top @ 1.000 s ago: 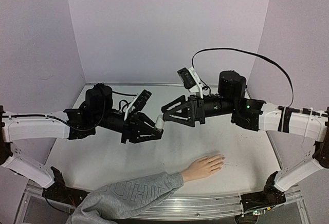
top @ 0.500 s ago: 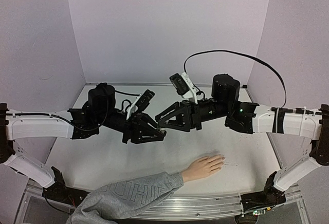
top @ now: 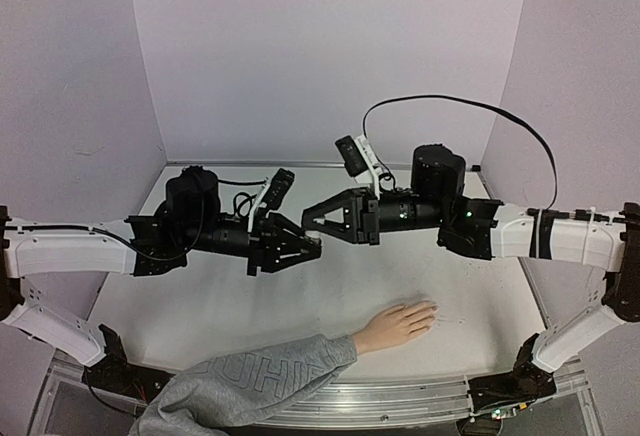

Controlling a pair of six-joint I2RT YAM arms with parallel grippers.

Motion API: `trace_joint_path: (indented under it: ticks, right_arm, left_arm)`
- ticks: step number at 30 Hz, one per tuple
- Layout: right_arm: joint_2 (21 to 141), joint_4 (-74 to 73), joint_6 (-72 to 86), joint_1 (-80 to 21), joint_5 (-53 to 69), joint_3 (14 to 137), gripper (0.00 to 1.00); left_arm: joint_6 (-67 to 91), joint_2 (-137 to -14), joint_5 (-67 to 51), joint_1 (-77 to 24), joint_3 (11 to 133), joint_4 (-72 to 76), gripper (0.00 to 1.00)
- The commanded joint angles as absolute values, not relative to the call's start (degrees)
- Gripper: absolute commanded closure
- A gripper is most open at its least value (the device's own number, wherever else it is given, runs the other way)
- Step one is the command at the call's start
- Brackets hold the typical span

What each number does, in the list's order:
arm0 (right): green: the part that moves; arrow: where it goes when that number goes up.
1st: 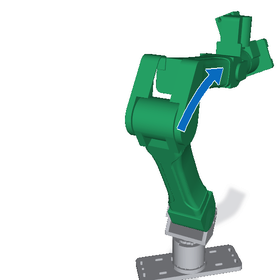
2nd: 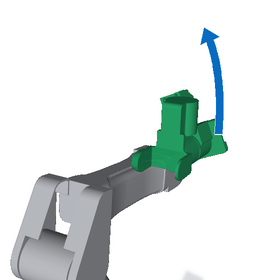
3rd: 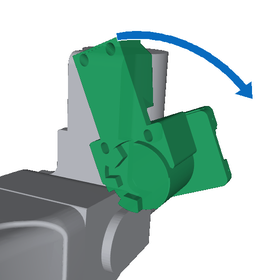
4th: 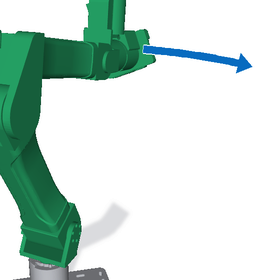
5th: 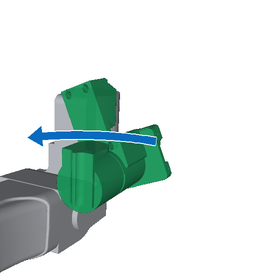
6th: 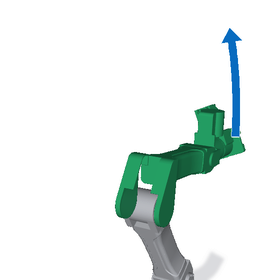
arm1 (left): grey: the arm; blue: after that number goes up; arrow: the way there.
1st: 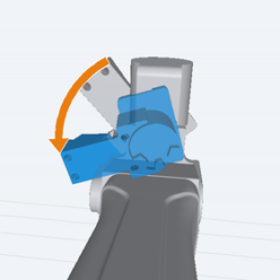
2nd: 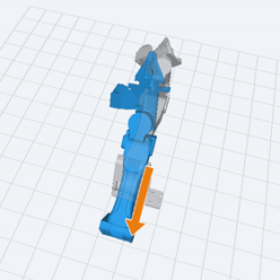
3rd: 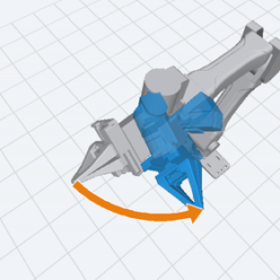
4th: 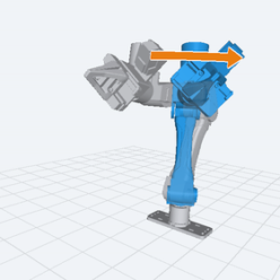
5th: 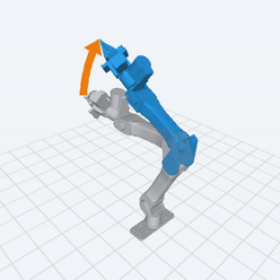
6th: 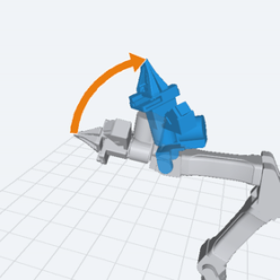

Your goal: Paint the nails

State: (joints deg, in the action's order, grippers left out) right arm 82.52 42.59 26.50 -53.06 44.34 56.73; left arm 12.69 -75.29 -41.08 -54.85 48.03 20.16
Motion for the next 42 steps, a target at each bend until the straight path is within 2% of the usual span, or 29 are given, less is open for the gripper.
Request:
trace_joint_path:
  ticks: [1,2,3,4,6,7,11,17,20,23,26,28,31,34,37,42]
  right_arm:
    - [84.7,35.2,25.9,-59.8,23.5,60.2,1.0]
    - [86.3,29.2,27.0,-62.3,11.0,63.4,1.0]
    - [88.2,21.6,30.8,-65.2,-7.9,66.8,1.0]
    - [90.6,14.4,35.7,-67.3,-17.6,70.8,1.0]
    - [94.1,9.2,41.2,-71.7,-25.7,75.7,1.0]
    - [95.4,9.1,42.5,-72.8,-26.0,77.0,1.0]
    - [97.3,9.6,41.3,-73.0,-22.5,80.0,0.97]
    - [91.6,11.6,31.6,-71.1,-17.5,79.0,0.51]
    - [87.6,12.4,26.3,-67.4,-9.0,76.1,0.38]
    - [83.9,15.2,22.7,-61.0,5.7,70.8,0.24]
    - [81.9,18.2,19.2,-57.0,21.3,67.3,0.13]
    - [81.2,19.2,17.6,-56.0,27.3,66.3,0.08]
    - [80.8,21.4,16.6,-55.8,34.4,65.7,0.04]
    - [81.3,25.7,17.6,-55.8,41.7,65.2,0.05]
    - [81.9,28.8,18.8,-55.8,44.9,65.2,0.13]
    - [83.3,31.7,20.3,-55.7,47.9,65.9,0.28]
  left_arm:
    - [11.3,-72.8,-3.3,-54.7,48.0,20.0,1.0]
    - [10.8,-73.2,4.2,-54.9,48.7,18.9,1.0]
    - [9.0,-73.8,9.4,-55.1,49.2,18.6,1.0]
    - [7.4,-74.7,13.3,-55.5,49.9,18.6,1.0]
    - [5.5,-76.1,18.3,-56.0,51.2,18.5,1.0]
    - [4.9,-76.6,19.1,-56.2,51.6,18.6,1.0]
    - [4.2,-77.1,16.1,-56.8,51.9,18.5,1.0]
    - [5.6,-74.1,9.6,-56.7,47.0,18.1,1.0]
    - [6.8,-71.8,5.6,-56.6,44.4,17.4,1.0]
    - [7.2,-69.4,-1.9,-55.8,43.7,15.9,1.0]
    - [7.8,-67.3,-13.6,-53.8,43.3,15.6,1.0]
    - [8.7,-66.8,-23.8,-52.0,43.7,15.5,1.0]
    - [8.5,-67.3,-39.0,-50.9,45.4,15.6,1.0]
    - [9.4,-68.8,-50.7,-50.9,48.0,15.8,1.0]
    - [11.1,-70.6,-57.6,-51.1,49.8,16.5,1.0]
    - [11.3,-72.5,-60.8,-53.0,51.1,17.2,1.0]
